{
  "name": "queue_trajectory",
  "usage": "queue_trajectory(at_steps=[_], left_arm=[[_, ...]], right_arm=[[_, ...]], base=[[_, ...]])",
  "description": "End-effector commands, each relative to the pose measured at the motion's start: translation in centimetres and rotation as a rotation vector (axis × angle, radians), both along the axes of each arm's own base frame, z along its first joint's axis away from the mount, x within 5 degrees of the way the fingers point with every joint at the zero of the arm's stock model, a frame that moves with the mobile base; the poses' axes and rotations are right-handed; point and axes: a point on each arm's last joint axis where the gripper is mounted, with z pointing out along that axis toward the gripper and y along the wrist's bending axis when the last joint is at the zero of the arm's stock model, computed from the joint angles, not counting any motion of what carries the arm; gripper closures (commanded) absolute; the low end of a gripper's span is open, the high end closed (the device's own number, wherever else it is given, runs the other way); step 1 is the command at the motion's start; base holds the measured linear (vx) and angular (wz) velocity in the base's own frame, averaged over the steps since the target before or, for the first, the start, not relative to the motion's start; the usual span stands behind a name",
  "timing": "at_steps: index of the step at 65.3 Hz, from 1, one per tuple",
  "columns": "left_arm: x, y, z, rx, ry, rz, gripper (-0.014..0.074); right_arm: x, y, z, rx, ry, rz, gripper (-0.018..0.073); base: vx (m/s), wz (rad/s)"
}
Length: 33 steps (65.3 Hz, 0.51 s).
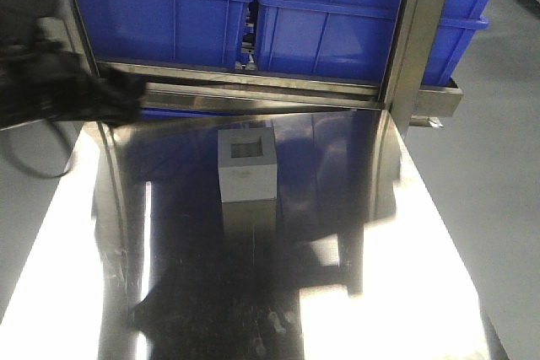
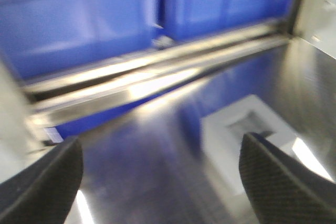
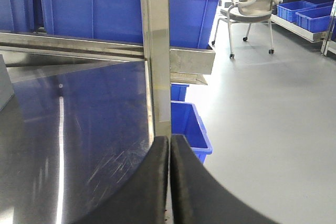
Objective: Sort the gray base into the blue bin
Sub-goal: 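Reach the left gripper down over the gray foam block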
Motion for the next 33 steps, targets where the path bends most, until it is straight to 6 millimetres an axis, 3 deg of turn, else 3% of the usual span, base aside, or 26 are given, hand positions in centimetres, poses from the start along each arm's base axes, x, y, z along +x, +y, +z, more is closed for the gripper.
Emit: queue_trajectory(at_steps=[1,12,33], left_arm=[[2.3,-2.2,1.2,-0.070,-0.001,-0.024,0.0010],[6.7,-5.1,-0.4,-0.115,0.132,-0.041,0.0010],[12.9,-8.1,-4.1,-0.190,0.325,0.001,0.0010]], right_arm=[[0.1,0.0,0.6,-0.021,-0.072,0.000,0.0564],[0.1,0.0,0.6,-0.021,-0.072,0.000,0.0564],[0.1,0.0,0.6,-0.021,-0.072,0.000,0.0564]], base=[[0.00,0.00],[0.00,0.00],[0.00,0.00]])
